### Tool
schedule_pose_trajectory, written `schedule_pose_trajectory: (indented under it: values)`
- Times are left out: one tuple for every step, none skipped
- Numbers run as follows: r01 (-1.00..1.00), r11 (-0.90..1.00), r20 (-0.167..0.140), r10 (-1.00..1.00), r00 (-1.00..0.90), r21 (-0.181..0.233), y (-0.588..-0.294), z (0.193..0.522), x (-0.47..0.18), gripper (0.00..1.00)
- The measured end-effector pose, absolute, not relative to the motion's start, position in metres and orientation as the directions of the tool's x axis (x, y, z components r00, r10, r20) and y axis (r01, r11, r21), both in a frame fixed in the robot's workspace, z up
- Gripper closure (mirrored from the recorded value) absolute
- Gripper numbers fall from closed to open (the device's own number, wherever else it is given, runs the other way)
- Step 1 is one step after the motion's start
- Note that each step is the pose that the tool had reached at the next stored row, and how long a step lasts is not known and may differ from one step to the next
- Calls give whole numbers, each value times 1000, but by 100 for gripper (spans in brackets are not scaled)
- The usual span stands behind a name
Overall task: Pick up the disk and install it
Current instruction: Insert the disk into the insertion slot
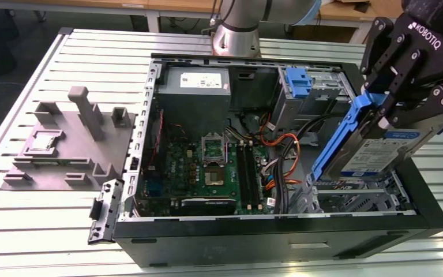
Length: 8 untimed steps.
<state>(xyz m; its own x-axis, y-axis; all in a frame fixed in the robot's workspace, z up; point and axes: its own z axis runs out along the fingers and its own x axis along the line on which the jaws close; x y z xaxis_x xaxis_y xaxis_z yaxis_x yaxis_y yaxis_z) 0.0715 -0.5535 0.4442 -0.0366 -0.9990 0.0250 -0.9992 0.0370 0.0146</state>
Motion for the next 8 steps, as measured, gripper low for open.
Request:
schedule_pose_trajectory:
  values:
    - [-999,37,25,-999,-37,14,-554,444,72,64]
    - [-999,37,25,-999,-37,14,-554,443,72,64]
    - [-999,37,25,-999,-37,14,-555,443,72,64]
    - [-999,37,26,-999,-37,14,-555,442,72,64]
    - [-999,37,26,-999,-37,14,-555,441,72,64]
    - [-999,37,26,-999,-37,14,-556,441,72,64]
    - [-999,37,25,-999,-37,14,-556,440,72,64]
    - [-999,37,25,-999,-37,14,-557,440,72,64]
